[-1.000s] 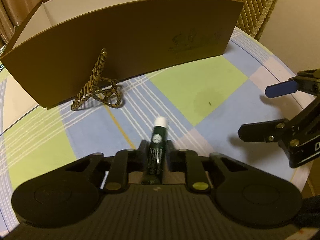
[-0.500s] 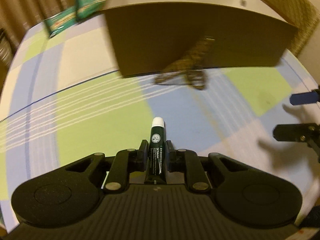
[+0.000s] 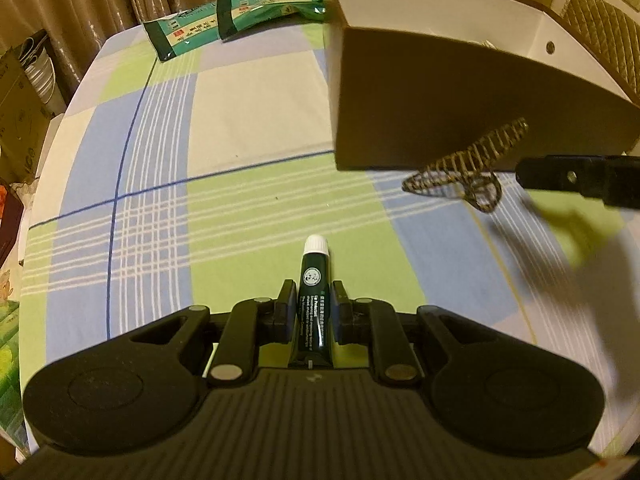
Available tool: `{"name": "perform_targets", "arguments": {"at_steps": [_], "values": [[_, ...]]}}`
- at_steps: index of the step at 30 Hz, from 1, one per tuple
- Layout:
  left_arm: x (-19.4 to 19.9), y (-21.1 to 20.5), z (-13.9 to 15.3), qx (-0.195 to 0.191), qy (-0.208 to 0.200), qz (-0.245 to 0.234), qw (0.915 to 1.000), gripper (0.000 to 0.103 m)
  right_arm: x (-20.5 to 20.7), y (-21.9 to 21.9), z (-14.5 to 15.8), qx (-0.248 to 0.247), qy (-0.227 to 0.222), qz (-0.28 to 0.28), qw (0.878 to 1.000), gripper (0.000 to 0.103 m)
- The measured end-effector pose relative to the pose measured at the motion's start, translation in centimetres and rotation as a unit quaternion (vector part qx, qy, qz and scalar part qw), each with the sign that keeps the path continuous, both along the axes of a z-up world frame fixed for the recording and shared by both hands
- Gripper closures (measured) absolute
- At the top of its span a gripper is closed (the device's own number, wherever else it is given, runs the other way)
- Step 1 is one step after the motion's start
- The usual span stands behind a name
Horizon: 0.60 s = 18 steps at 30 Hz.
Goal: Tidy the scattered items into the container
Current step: 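Lift the green tube and wire spring over the box with both tools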
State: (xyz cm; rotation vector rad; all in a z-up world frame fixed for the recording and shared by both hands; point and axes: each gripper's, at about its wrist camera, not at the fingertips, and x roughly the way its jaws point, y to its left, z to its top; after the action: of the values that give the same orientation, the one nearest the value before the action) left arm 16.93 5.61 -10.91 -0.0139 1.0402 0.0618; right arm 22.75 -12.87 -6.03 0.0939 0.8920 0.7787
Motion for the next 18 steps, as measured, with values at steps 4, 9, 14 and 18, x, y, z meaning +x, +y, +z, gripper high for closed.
{"name": "perform_targets", "arguments": {"at_steps": [4, 9, 14, 18], "values": [[0.6, 0.3, 0.1, 0.000, -0.003, -0.001, 1.0000, 0.089, 1.1, 0.4, -0.1, 0.023, 0.013, -0.020, 0.999, 0.069], [1.0, 0.6, 0.1, 0.000, -0.004, -0.004, 1.0000, 0.089, 1.6, 0.2, -0.9, 0.042, 0.039, -0.035, 0.998, 0.101], [0.9, 0.5, 0.2, -0.002, -0.004, -0.007, 1.0000, 0.089, 1.2, -1.3, 0.0, 0.052, 0.049, -0.037, 0.997, 0.102], [0.6, 0.2, 0.5, -0.005, -0.007, -0.010, 0.9999, 0.089, 0.5, -2.8, 1.1, 0.059, 0.050, -0.033, 0.996, 0.102]]}}
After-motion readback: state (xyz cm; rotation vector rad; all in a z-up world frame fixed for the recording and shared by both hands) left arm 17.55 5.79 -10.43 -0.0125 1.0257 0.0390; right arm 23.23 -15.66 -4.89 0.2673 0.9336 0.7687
